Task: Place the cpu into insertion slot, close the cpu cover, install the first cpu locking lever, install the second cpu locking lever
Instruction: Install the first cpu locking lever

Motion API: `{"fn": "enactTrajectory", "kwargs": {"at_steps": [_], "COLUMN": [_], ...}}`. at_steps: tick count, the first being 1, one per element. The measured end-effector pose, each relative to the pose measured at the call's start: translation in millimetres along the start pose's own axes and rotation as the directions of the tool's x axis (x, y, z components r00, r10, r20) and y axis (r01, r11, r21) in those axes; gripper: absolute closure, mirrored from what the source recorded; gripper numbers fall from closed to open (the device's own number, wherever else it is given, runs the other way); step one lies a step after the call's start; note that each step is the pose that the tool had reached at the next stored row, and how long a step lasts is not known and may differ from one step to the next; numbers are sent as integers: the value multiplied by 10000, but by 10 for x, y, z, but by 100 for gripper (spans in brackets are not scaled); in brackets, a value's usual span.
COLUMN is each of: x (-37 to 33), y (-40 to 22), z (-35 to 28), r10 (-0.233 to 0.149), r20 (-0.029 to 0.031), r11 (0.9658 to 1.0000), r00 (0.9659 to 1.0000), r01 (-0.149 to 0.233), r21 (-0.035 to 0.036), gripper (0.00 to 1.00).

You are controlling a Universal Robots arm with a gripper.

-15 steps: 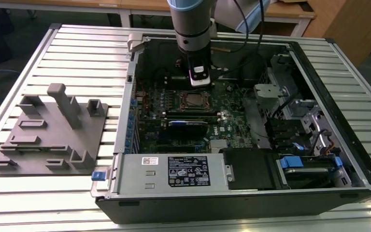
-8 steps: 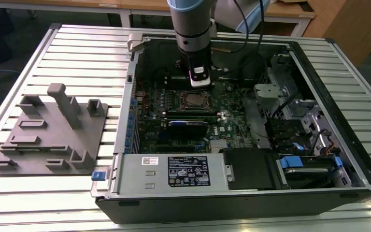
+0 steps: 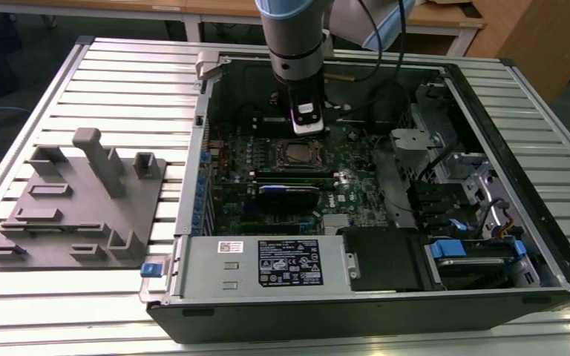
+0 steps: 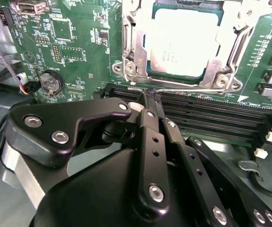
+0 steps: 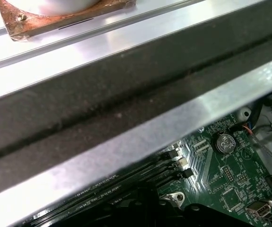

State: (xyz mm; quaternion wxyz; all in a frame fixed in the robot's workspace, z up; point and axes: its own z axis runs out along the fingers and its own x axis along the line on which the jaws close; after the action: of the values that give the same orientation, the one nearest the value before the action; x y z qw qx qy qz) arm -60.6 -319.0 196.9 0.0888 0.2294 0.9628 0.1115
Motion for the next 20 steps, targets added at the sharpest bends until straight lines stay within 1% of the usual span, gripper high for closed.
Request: {"fn": "enactTrajectory", "kwargs": {"at_steps": [4, 9, 13, 15, 20], "x": [1, 4, 8, 10, 12], "y": [-3, -7, -10, -11, -13], "z": [9, 19, 23, 22, 26], "r10": [-13, -39, -64, -72, -116], "r20": [48, 116, 175, 193, 275], "r11": [10000, 10000, 9999, 9999, 9995], "r00": [10000, 9999, 9998, 9998, 9996], "r01": [13, 38, 61, 69, 108], "r21": [7, 65, 131, 157, 301], "gripper": [89, 89, 89, 89, 89]}}
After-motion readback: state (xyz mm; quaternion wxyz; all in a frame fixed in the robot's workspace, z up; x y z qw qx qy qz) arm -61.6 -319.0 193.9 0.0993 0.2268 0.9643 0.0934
